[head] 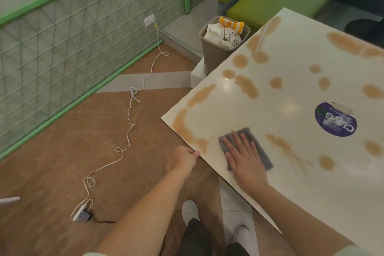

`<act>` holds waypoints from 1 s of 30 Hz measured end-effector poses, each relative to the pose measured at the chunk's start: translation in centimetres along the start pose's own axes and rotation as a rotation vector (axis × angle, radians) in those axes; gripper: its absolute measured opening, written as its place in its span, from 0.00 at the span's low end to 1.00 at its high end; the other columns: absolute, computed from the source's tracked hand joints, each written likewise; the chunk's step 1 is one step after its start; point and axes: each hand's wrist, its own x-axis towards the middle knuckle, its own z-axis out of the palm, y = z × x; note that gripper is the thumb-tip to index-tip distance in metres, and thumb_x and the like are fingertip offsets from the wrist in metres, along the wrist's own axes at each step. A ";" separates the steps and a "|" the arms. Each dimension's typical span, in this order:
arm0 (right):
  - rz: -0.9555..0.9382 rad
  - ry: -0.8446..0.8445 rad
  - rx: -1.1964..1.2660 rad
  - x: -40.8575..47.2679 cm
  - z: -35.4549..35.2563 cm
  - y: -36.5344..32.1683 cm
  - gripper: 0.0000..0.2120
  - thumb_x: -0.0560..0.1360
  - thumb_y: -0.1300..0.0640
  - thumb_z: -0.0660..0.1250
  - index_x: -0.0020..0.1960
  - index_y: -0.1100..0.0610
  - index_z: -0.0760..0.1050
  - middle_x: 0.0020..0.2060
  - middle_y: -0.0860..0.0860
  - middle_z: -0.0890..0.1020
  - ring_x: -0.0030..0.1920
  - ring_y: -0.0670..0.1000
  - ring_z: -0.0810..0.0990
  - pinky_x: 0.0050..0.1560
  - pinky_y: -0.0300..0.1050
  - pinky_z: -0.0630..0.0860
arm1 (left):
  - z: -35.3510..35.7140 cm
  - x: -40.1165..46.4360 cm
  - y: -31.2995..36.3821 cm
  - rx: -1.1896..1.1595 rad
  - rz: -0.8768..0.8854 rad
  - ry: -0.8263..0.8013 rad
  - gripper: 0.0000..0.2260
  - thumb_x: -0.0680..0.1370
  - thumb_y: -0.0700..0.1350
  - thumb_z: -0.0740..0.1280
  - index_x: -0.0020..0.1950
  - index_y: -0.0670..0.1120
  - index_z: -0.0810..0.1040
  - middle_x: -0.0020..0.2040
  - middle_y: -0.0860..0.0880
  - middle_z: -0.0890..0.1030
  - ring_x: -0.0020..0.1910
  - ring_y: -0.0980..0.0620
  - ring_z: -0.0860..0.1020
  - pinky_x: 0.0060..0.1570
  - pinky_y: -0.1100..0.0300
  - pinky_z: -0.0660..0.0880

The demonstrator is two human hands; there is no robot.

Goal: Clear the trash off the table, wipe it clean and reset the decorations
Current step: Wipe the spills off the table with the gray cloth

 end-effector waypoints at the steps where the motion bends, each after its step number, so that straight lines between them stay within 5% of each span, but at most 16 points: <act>1: 0.029 0.018 0.025 0.3 -0.1 0.1 0.26 0.82 0.43 0.37 0.79 0.42 0.49 0.79 0.44 0.46 0.78 0.46 0.38 0.76 0.45 0.34 | 0.2 0.0 -0.2 -0.039 0.006 -0.001 0.09 0.76 0.50 0.68 0.38 0.49 0.82 0.37 0.55 0.85 0.41 0.50 0.84 0.51 0.55 0.79; 5: 0.083 0.134 0.074 -2.3 1.1 -2.0 0.24 0.82 0.51 0.46 0.76 0.51 0.63 0.77 0.50 0.61 0.78 0.50 0.51 0.77 0.46 0.43 | 0.6 1.1 -1.8 -0.229 0.049 -0.016 0.07 0.74 0.48 0.71 0.44 0.48 0.75 0.41 0.47 0.85 0.44 0.47 0.84 0.51 0.45 0.80; 8: -0.034 0.103 0.195 -3.2 2.3 -4.7 0.22 0.83 0.52 0.49 0.73 0.52 0.69 0.74 0.50 0.66 0.77 0.49 0.56 0.77 0.46 0.45 | -0.2 0.4 -1.4 -0.276 0.079 -0.004 0.03 0.79 0.45 0.66 0.47 0.47 0.74 0.44 0.46 0.84 0.43 0.47 0.84 0.49 0.47 0.80; 11: -0.174 0.038 0.246 -1.7 2.3 -7.2 0.23 0.83 0.50 0.47 0.75 0.50 0.67 0.76 0.45 0.61 0.78 0.45 0.52 0.77 0.46 0.45 | -1.4 0.3 -1.1 -0.324 0.083 0.019 0.04 0.83 0.42 0.59 0.53 0.48 0.73 0.47 0.48 0.82 0.42 0.48 0.82 0.39 0.58 0.77; 14: -0.269 0.002 0.132 1.5 2.1 -8.3 0.23 0.83 0.49 0.46 0.75 0.49 0.65 0.76 0.46 0.62 0.77 0.49 0.54 0.76 0.46 0.41 | -2.4 1.5 -1.3 -0.269 0.112 0.047 0.06 0.83 0.44 0.57 0.54 0.53 0.73 0.54 0.47 0.82 0.50 0.46 0.82 0.49 0.51 0.79; 17: -0.263 -0.004 0.044 4.1 1.7 -6.8 0.24 0.83 0.48 0.47 0.76 0.49 0.64 0.76 0.47 0.61 0.78 0.51 0.53 0.76 0.48 0.43 | -3.6 2.2 -1.0 -0.338 0.084 0.088 0.07 0.83 0.42 0.56 0.59 0.49 0.70 0.54 0.45 0.80 0.48 0.47 0.80 0.36 0.61 0.74; 22: -0.029 0.066 -0.002 2.5 1.3 -4.2 0.25 0.83 0.48 0.43 0.78 0.50 0.60 0.78 0.48 0.58 0.79 0.50 0.49 0.77 0.50 0.46 | -6.0 4.6 0.1 -0.357 0.103 0.183 0.16 0.81 0.42 0.60 0.69 0.44 0.66 0.63 0.44 0.75 0.56 0.43 0.78 0.59 0.48 0.75; 28: -0.102 0.030 0.001 4.8 1.8 -7.1 0.26 0.84 0.46 0.36 0.78 0.48 0.57 0.78 0.47 0.55 0.79 0.51 0.50 0.76 0.49 0.43 | -9.0 7.0 3.1 -0.126 0.177 0.250 0.22 0.80 0.46 0.63 0.74 0.47 0.67 0.69 0.43 0.70 0.67 0.45 0.70 0.62 0.56 0.65; 30: -0.067 0.030 0.008 7.0 1.1 -5.9 0.26 0.83 0.45 0.38 0.79 0.47 0.55 0.78 0.45 0.51 0.79 0.48 0.45 0.76 0.45 0.37 | -9.5 7.4 3.7 -0.059 0.159 0.199 0.18 0.81 0.45 0.63 0.70 0.45 0.72 0.66 0.43 0.75 0.64 0.45 0.73 0.54 0.59 0.67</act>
